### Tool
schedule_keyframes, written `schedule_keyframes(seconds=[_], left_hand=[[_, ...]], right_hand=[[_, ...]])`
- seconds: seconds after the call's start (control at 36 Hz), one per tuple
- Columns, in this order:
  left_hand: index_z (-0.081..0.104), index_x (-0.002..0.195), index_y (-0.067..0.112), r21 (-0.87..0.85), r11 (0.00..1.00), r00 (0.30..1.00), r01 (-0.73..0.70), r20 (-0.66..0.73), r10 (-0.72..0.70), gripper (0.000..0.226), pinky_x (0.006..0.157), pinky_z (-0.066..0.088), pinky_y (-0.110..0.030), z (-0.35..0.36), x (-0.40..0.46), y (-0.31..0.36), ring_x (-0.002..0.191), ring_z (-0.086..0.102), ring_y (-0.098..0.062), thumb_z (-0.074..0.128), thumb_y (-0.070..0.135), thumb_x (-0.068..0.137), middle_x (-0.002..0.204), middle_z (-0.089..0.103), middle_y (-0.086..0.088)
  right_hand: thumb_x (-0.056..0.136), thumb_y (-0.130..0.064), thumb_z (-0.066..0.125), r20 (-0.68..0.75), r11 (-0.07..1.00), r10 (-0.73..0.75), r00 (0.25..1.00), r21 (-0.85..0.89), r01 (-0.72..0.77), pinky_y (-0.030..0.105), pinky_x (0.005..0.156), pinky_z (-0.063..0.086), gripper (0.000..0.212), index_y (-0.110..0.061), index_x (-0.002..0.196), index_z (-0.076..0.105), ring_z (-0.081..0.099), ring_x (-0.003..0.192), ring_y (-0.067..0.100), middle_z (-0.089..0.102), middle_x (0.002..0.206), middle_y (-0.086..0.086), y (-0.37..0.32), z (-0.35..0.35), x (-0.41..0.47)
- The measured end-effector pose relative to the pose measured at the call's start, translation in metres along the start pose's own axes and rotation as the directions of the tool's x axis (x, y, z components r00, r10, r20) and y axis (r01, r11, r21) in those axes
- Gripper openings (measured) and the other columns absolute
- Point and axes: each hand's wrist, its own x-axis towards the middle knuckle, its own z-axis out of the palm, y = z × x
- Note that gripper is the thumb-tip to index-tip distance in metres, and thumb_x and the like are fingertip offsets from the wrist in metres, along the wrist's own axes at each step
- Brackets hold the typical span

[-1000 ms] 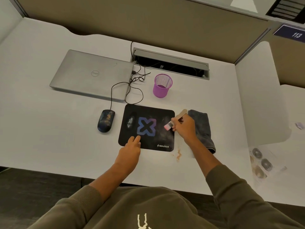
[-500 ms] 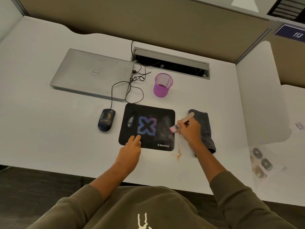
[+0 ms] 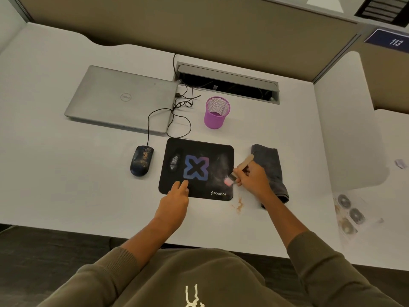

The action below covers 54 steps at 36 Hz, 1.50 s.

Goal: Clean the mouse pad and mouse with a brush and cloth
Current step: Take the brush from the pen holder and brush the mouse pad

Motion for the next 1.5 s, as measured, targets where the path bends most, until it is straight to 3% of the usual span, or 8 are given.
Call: schedule_keyframes(seconds=[0.25, 0.36, 0.47, 0.58, 0.86, 1.08, 1.28, 1.5], left_hand=[[0.035, 0.156, 0.017, -0.006, 1.0, 1.0, 0.008, 0.011, -0.008, 0.049, 0.103, 0.055, -0.042, -0.001, 0.0, 0.001, 0.118, 0.064, -0.032, 0.046, 0.024, 0.109, 0.153, 0.044, -0.01], [0.036, 0.155, 0.017, -0.024, 1.0, 1.0, 0.012, 0.011, -0.011, 0.047, 0.102, 0.056, -0.042, -0.003, 0.0, 0.002, 0.117, 0.065, -0.031, 0.044, 0.025, 0.109, 0.152, 0.044, -0.009], [0.035, 0.156, 0.016, -0.01, 1.0, 1.0, 0.003, 0.021, -0.003, 0.049, 0.103, 0.056, -0.043, -0.003, -0.001, 0.002, 0.117, 0.064, -0.032, 0.046, 0.023, 0.109, 0.152, 0.044, -0.01], [0.035, 0.155, 0.017, -0.011, 1.0, 1.0, 0.003, 0.018, -0.003, 0.049, 0.104, 0.055, -0.044, -0.002, -0.001, 0.002, 0.12, 0.063, -0.033, 0.047, 0.023, 0.108, 0.154, 0.042, -0.01], [0.032, 0.157, 0.017, 0.016, 1.0, 1.0, 0.005, 0.015, -0.005, 0.05, 0.101, 0.056, -0.042, -0.002, 0.001, 0.002, 0.116, 0.065, -0.032, 0.045, 0.021, 0.11, 0.156, 0.04, -0.011], [0.047, 0.149, 0.007, 0.123, 0.988, 0.995, -0.091, -0.016, 0.094, 0.051, 0.093, 0.06, -0.041, 0.003, -0.002, -0.006, 0.111, 0.068, -0.035, 0.063, 0.013, 0.101, 0.155, 0.042, -0.015], [0.041, 0.153, 0.012, 0.031, 0.998, 0.998, -0.051, -0.022, 0.052, 0.05, 0.097, 0.059, -0.044, 0.001, -0.001, -0.005, 0.113, 0.067, -0.035, 0.056, 0.017, 0.106, 0.153, 0.043, -0.012], [0.051, 0.144, 0.006, 0.045, 0.996, 0.997, -0.077, -0.023, 0.078, 0.041, 0.09, 0.062, -0.042, 0.001, 0.001, -0.005, 0.103, 0.068, -0.031, 0.057, 0.013, 0.104, 0.147, 0.048, -0.011]], right_hand=[[0.099, -0.026, 0.07, 0.038, 1.0, 0.002, 0.999, -0.015, -0.001, 0.039, 0.079, 0.064, 0.023, -0.004, 0.097, 0.068, 0.074, 0.076, 0.025, 0.074, 0.086, 0.011, 0.0, 0.0, -0.004], [0.099, -0.022, 0.071, -0.137, 0.999, 0.0, 0.991, 0.035, 0.005, 0.035, 0.073, 0.058, 0.02, -0.004, 0.091, 0.065, 0.071, 0.077, 0.025, 0.072, 0.085, 0.012, 0.0, -0.003, -0.002], [0.099, -0.025, 0.071, 0.0, 1.0, 0.005, 1.0, -0.014, -0.005, 0.024, 0.069, 0.058, 0.02, -0.006, 0.096, 0.068, 0.072, 0.075, 0.019, 0.074, 0.087, 0.008, -0.004, 0.002, -0.002], [0.099, -0.023, 0.07, -0.174, 0.998, 0.004, 0.985, 0.068, 0.008, 0.023, 0.07, 0.056, 0.017, -0.007, 0.095, 0.067, 0.07, 0.078, 0.021, 0.072, 0.087, 0.008, -0.009, 0.0, 0.004], [0.096, -0.026, 0.075, -0.051, 0.989, -0.025, 0.998, 0.145, 0.032, 0.042, 0.089, 0.063, 0.023, -0.009, 0.111, 0.072, 0.076, 0.09, 0.021, 0.076, 0.101, 0.006, -0.046, 0.015, 0.013], [0.094, -0.031, 0.076, 0.111, 0.986, -0.141, 0.984, -0.068, 0.149, 0.027, 0.087, 0.059, 0.023, -0.015, 0.11, 0.072, 0.07, 0.093, 0.014, 0.074, 0.102, 0.001, -0.057, 0.037, 0.006], [0.088, -0.024, 0.078, 0.344, 0.924, -0.12, 0.931, -0.304, 0.231, 0.042, 0.076, 0.065, 0.012, -0.015, 0.09, 0.071, 0.071, 0.075, 0.02, 0.071, 0.081, 0.006, -0.037, 0.003, 0.006], [0.091, -0.024, 0.077, 0.181, 0.962, -0.22, 0.959, -0.122, 0.244, 0.026, 0.078, 0.06, 0.012, -0.016, 0.097, 0.07, 0.071, 0.084, 0.014, 0.073, 0.089, 0.0, -0.049, 0.016, 0.004]])
